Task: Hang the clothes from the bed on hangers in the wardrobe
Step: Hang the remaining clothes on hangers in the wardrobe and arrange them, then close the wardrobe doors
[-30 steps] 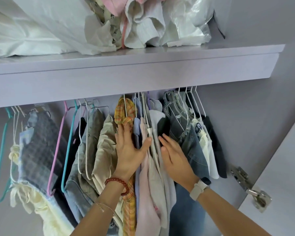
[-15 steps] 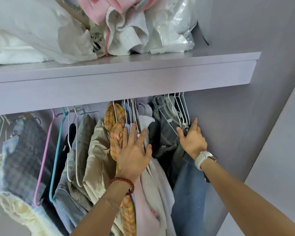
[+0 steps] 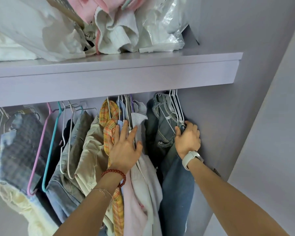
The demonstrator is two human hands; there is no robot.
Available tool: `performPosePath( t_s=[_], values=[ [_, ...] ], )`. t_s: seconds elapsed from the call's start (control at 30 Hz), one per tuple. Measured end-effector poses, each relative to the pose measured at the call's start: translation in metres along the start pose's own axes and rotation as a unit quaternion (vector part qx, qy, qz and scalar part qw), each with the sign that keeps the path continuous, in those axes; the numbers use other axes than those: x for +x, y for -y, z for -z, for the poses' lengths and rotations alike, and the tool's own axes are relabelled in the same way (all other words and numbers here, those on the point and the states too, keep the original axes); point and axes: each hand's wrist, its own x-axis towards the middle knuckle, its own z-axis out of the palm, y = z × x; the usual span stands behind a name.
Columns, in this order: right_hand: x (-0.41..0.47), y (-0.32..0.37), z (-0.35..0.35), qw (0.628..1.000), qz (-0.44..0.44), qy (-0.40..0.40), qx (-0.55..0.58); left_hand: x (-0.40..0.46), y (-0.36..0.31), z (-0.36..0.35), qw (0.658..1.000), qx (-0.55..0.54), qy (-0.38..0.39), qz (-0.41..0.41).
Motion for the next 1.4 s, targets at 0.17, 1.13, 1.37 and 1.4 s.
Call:
performPosePath(
  t_s=[0.17,1.13,1.37,1.4],
  values=[
    [-0.016,-0.011,0.012,0.994,0.069,0.049,-0.066,0.0,-0.002,0.007,0.999,0.024,0.027,-0.004],
    [-0.239,0.011,0.401,0.892,0.31,-0.321,-0.076,-0.204,-0.174,0.254,0.874,-0.173,-0.237,-0.388],
    [-0.219,0.007,0.519,0.836,0.214,-0.489,-0.127,-0.218,-0.289,0.303,0.81,-0.212,-0.272,-0.475],
    [-0.216,0.007,0.525,0.874,0.173,-0.45,-0.068,-0.218,-0.299,0.305,0.804,-0.203,-0.273,-0.488]
  ],
)
